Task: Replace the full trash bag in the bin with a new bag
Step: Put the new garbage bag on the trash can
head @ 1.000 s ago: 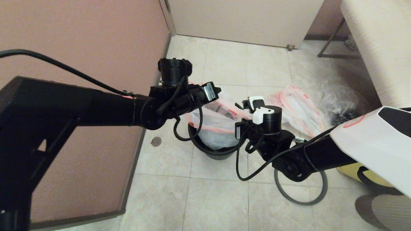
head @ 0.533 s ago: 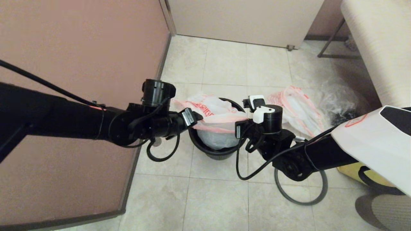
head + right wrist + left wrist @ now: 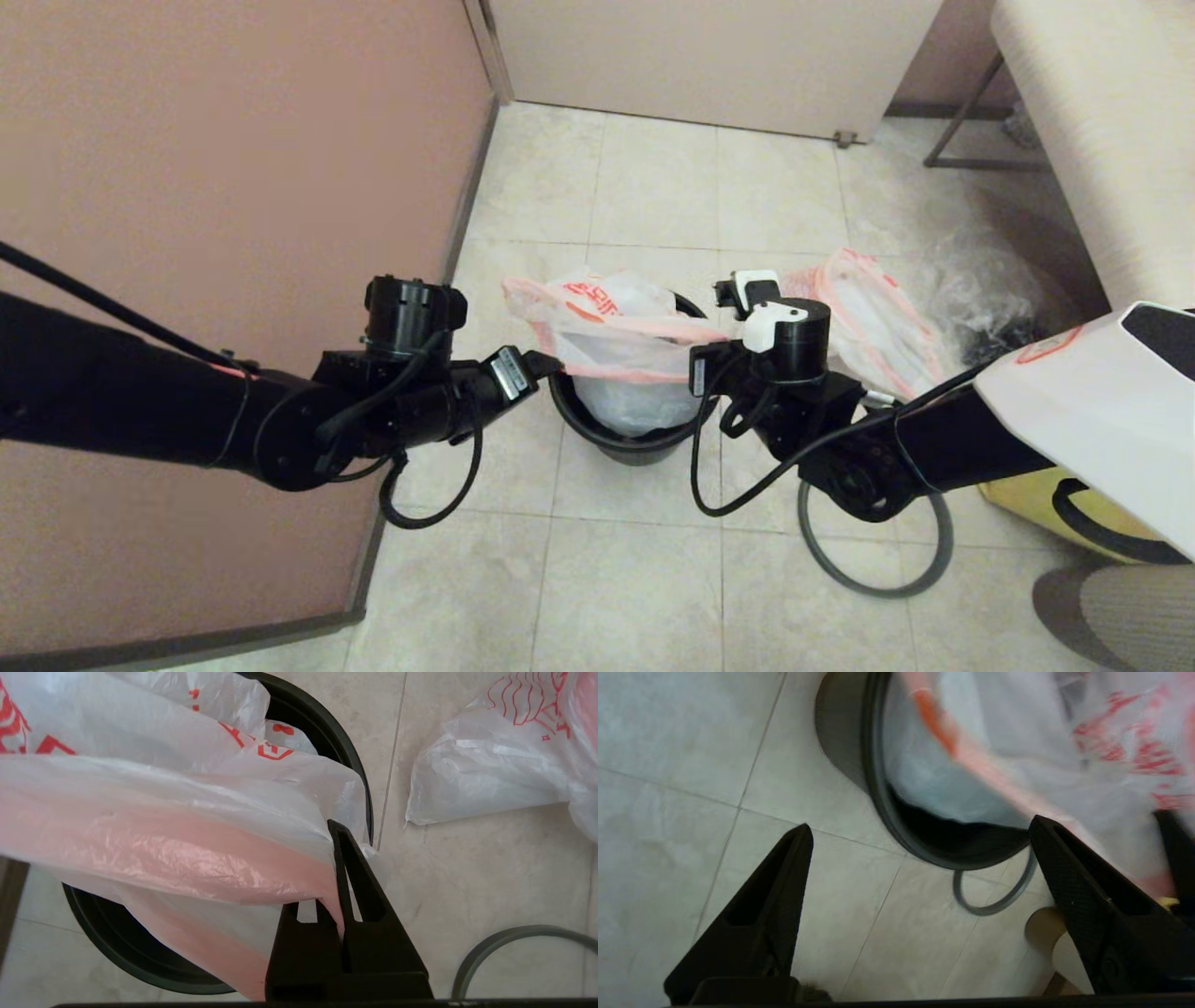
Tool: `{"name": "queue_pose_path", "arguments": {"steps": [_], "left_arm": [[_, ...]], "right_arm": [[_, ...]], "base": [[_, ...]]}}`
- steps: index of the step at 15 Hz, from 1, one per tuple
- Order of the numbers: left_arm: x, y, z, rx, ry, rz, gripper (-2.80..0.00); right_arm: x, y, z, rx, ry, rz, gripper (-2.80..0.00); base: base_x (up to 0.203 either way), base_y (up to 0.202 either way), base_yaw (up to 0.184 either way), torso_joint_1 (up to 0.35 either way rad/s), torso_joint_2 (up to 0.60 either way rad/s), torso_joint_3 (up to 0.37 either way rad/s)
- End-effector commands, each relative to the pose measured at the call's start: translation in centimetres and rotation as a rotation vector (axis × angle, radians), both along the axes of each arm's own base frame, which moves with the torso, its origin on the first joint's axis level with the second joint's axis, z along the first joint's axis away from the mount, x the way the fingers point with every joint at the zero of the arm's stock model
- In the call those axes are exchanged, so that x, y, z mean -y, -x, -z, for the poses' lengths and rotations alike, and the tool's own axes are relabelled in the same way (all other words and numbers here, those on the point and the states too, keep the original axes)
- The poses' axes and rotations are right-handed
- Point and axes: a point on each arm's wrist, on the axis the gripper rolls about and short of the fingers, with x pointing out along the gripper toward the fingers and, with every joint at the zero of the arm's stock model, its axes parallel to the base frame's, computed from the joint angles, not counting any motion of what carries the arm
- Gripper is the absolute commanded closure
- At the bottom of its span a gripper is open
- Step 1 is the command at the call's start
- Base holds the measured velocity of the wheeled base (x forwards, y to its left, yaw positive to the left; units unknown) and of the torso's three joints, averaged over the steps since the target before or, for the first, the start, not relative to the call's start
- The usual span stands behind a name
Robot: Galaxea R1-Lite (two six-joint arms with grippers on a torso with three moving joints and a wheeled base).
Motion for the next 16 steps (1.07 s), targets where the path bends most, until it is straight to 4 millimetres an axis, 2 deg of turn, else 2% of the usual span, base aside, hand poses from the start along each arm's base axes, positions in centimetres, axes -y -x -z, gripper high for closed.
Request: {"name": "queue_pose_path", "arguments": {"steps": [1,4,9,12,16], "left_arm": [[0.0,-0.5,1.3,-0.023,-0.007,-0.010,-2.80],[0.2,-3.3,3.0,0.060,0.035,-0.039,-2.80],[1.6,-7.1,2.3,0.153,0.071,-0.055,-2.80],[2.6,-8.2,2.0,0.147,0.086,-0.045,-2.80],[3.2,-7.8,2.1,0.108,0.132,-0.038,-2.80]], "right_arm": [[0.0,0.2,-0.4,0.007,-0.011,0.002,0.00],[0.2,0.3,-0.8,0.011,-0.027,0.003,0.00],[-0.5,1.1,-0.6,-0.001,-0.034,-0.022,0.00],[-0.8,1.4,-0.9,0.004,-0.050,-0.032,0.00],[-0.8,1.3,-1.0,0.006,-0.052,-0.032,0.00]], "base": [[0.000,0.000,0.000,0.000,0.00,0.000],[0.000,0.000,0.000,0.000,0.00,0.000],[0.000,0.000,0.000,0.000,0.00,0.000],[0.000,0.000,0.000,0.000,0.00,0.000],[0.000,0.000,0.000,0.000,0.00,0.000]]}}
